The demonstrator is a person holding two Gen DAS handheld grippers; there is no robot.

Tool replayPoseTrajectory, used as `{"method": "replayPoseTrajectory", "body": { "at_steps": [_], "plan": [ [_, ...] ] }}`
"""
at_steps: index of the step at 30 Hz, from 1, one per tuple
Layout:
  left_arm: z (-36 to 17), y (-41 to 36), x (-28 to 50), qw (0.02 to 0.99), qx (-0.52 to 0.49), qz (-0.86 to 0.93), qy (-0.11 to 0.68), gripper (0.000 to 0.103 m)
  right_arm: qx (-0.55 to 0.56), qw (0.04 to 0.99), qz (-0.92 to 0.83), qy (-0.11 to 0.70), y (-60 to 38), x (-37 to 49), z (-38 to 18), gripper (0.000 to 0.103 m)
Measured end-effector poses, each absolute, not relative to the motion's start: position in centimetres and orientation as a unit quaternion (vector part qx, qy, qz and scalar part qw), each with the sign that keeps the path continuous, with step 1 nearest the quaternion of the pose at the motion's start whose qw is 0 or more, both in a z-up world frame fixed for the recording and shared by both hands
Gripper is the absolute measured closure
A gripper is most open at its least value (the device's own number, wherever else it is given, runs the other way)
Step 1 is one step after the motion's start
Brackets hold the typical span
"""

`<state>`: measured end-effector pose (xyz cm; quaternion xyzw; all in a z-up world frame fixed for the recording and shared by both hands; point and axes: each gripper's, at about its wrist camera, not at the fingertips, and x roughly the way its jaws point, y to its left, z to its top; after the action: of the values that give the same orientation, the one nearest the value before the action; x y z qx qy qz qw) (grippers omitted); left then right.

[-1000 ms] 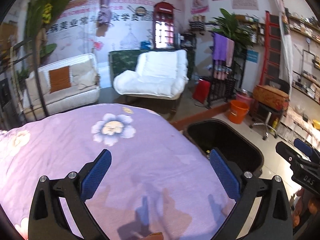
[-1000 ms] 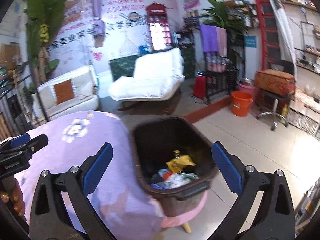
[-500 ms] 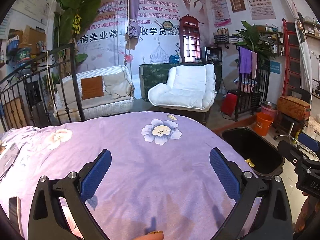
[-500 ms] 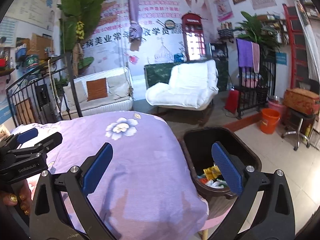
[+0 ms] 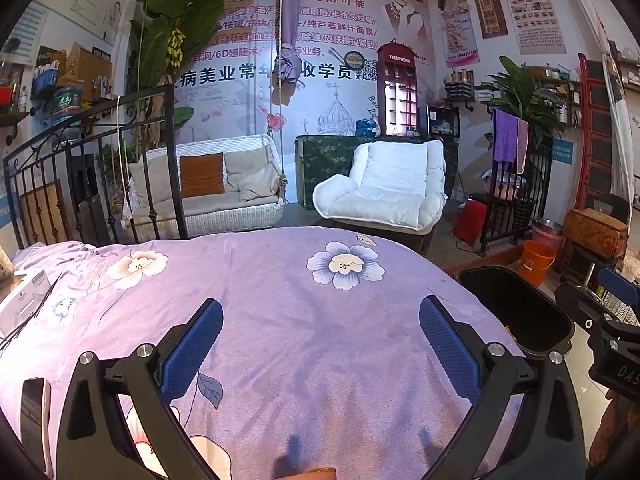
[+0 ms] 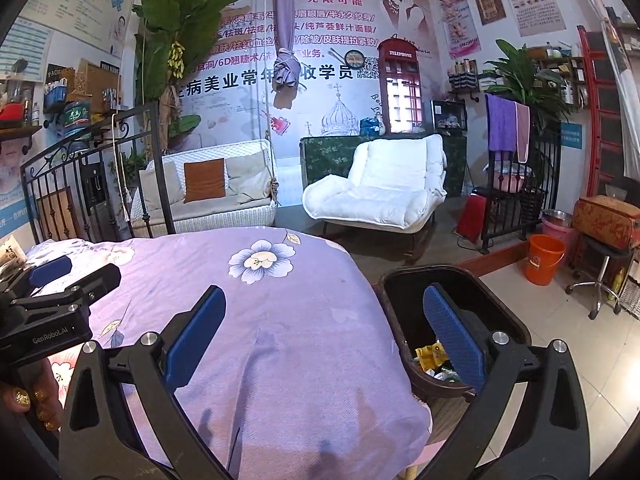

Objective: Collect trash

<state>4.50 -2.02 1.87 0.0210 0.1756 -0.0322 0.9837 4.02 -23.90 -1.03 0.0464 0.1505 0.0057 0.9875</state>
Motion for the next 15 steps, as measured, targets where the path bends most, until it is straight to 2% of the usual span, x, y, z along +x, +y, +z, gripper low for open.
{"method": "replayPoseTrajectory", "body": {
  "at_steps": [15],
  "plan": [
    [1.72,-1.59,4.57,0.983,0.015,-0.034,0.179,0.005,0.050,0.986,0.004,0.156,-23.74,4.12,-1.21,0.005]
  ]
}}
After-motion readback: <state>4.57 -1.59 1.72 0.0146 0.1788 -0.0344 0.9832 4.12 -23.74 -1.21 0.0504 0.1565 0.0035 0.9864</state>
